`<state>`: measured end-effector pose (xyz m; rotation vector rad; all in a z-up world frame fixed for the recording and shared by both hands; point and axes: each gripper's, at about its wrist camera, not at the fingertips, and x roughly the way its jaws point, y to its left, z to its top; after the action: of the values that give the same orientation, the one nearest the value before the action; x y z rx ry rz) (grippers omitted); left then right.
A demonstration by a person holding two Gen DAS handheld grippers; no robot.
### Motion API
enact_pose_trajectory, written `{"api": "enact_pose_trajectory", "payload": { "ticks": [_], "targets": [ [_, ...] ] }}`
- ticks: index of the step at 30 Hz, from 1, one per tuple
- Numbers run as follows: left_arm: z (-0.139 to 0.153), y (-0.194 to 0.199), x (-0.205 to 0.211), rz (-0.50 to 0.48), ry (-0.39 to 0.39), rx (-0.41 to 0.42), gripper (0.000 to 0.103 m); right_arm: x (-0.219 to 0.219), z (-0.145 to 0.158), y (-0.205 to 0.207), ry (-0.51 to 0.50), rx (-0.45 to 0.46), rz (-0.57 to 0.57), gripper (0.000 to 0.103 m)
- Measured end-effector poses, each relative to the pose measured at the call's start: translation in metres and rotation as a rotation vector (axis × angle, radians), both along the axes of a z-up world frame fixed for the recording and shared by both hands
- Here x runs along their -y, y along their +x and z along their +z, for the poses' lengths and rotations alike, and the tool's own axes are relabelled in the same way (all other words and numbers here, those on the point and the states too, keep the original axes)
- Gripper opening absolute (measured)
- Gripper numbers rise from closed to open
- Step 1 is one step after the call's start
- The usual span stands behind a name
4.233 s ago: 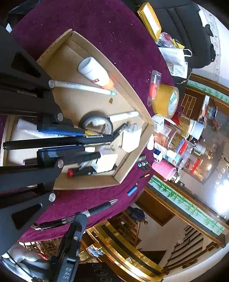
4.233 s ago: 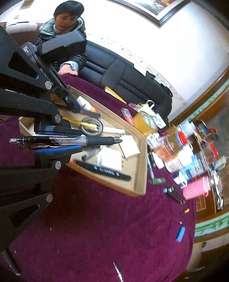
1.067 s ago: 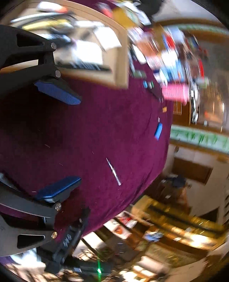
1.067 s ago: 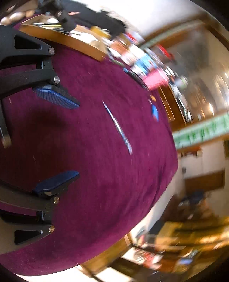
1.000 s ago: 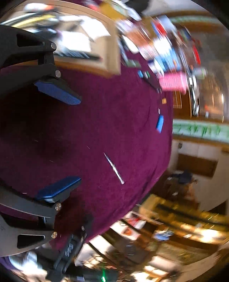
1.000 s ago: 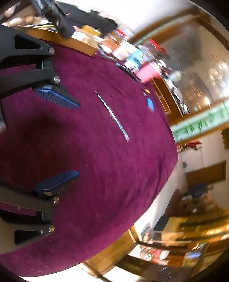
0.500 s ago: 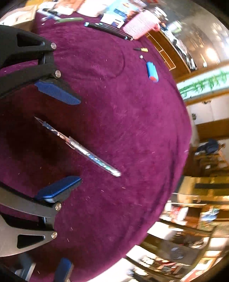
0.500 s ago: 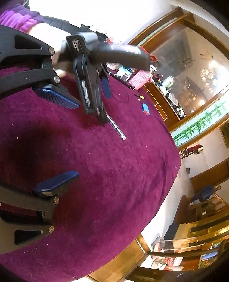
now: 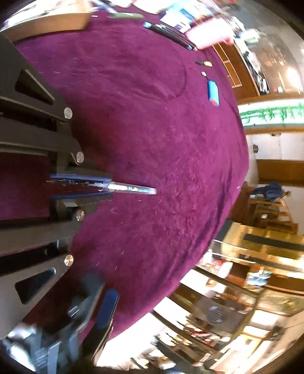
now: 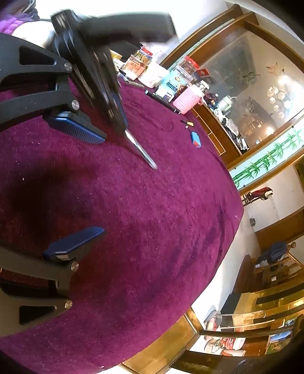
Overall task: Organize rigid objects
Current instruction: 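Grasp the silver pen with the left tool, then grasp the black marker on the cloth with the right tool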
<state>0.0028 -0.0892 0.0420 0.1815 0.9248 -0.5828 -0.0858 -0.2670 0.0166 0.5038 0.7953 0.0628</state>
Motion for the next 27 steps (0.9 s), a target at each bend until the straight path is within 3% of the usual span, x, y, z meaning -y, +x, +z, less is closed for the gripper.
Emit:
{"api": "enact_pose_trajectory", "payload": {
  "ticks": [5,9,13,18,25,27],
  "targets": [
    [0.022,-0.036,-0.049,0.065,-0.108,0.018,0.008,0.000,0.001,-0.002,0.013,-0.004,0.030,0.078],
    [0.035,-0.060,-0.091,0.116,-0.184,0.023,0.007,-0.018,0.013,-0.029,0.046,-0.022,0.127,0.078],
    [0.034,-0.077,-0.119,0.145,-0.225,0.024,0.007,-0.045,0.012,-0.066,0.092,-0.099,0.254,0.078],
    [0.026,-0.094,-0.147,0.168,-0.316,-0.005,0.007,-0.072,-0.004,-0.084,0.102,-0.211,0.292,0.080],
    [0.028,-0.112,-0.188,0.227,-0.412,0.006,0.007,-0.130,-0.004,-0.067,-0.213,-0.191,0.272,0.079],
    [0.027,-0.115,-0.196,0.235,-0.425,-0.002,0.007,-0.144,-0.006,-0.067,-0.326,-0.165,0.267,0.062]
  ]
}}
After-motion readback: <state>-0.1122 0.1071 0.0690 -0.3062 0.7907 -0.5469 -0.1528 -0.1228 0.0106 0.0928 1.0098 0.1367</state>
